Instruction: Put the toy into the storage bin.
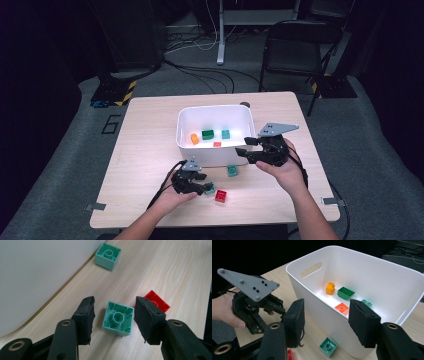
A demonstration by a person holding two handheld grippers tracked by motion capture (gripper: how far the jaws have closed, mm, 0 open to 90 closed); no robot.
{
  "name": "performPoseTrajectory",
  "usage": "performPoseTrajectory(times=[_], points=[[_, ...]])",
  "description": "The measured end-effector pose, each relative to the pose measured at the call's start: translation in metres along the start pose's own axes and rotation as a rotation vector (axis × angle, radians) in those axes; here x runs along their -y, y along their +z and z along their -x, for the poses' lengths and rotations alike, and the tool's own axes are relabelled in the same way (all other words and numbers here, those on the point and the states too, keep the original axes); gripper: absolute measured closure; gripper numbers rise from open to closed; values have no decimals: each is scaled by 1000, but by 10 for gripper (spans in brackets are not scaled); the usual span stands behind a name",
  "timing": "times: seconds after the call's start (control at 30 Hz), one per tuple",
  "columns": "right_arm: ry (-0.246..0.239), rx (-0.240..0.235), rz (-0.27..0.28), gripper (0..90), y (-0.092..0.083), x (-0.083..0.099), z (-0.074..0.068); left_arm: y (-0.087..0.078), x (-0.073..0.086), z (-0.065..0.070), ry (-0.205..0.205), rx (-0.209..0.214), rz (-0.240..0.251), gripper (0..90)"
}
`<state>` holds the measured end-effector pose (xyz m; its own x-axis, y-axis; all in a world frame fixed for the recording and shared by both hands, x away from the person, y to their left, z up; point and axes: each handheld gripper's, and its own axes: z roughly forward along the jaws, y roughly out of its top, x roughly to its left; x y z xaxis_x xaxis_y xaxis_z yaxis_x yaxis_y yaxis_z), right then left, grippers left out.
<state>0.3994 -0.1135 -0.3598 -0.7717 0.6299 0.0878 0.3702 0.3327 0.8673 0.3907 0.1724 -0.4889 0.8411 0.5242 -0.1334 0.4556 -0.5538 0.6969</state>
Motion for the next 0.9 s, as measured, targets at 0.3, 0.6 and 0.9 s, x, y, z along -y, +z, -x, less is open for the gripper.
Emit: performPoseTrajectory(times=[0.3,0.6,0.9], points=[[2,-3,-6,460,1,1,0,9,2,3,30,3,-31,485],[2,-4,-6,460,2,1,1,17,6,1,11,22,-50,496],[1,-5,-7,460,2,2,1,20,7,1,15,25,-65,563]])
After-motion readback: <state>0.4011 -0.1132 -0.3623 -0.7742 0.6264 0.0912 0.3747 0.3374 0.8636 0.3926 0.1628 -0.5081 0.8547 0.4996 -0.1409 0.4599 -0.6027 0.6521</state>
